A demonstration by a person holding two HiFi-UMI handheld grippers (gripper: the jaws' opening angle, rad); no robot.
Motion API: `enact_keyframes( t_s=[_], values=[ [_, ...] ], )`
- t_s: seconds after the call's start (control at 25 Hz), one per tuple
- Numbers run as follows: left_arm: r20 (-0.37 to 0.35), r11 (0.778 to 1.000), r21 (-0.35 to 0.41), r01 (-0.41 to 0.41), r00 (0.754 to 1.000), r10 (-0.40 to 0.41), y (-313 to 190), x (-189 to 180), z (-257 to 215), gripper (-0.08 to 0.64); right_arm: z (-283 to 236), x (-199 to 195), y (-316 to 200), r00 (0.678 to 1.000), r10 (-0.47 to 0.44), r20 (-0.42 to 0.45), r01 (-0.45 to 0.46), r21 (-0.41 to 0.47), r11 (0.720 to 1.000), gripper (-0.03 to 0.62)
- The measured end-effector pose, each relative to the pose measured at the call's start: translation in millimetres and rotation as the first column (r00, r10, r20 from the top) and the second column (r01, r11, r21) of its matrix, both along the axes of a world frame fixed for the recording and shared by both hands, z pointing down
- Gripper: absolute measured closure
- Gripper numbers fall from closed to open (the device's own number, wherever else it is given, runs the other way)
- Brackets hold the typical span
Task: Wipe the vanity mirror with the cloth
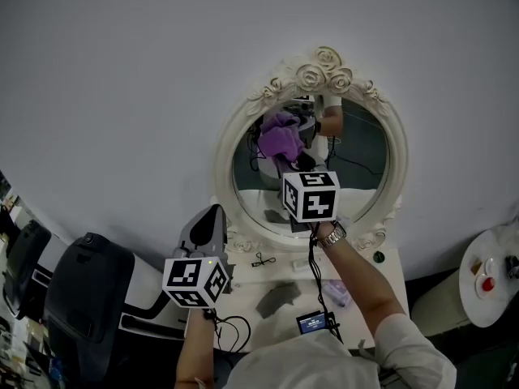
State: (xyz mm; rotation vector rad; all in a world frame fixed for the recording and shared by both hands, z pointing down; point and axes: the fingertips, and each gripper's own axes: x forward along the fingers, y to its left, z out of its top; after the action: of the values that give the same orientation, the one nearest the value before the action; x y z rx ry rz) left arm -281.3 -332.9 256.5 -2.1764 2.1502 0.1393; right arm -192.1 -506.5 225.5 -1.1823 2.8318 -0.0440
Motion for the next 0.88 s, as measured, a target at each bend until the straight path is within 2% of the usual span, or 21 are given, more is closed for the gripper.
enact_keyframes(
  t_s=[0.36, 0.64, 0.88],
  values=[
    [-0.001, 0.99, -0.016, -0.142, 0.99, 0.142, -35.1, 55.2, 7.0, 0.558, 4.3, 88.0, -27.2, 0.988, 0.155, 0.002, -0.155, -0.008, 0.988, 0.46],
    [0.0, 0.973, -0.024, -0.231, 0.973, 0.231, -54.7, 98.3, 10.5, 0.559, 11.0, 153.5, -46.3, 0.965, 0.263, -0.008, -0.263, -0.017, 0.965, 0.459],
    [-0.005, 0.961, -0.042, -0.275, 0.962, 0.275, -66.4, 123.5, 19.5, 0.558, 23.5, 202.7, -62.1, 0.938, 0.346, 0.001, -0.346, -0.055, 0.937, 0.46]
  ],
)
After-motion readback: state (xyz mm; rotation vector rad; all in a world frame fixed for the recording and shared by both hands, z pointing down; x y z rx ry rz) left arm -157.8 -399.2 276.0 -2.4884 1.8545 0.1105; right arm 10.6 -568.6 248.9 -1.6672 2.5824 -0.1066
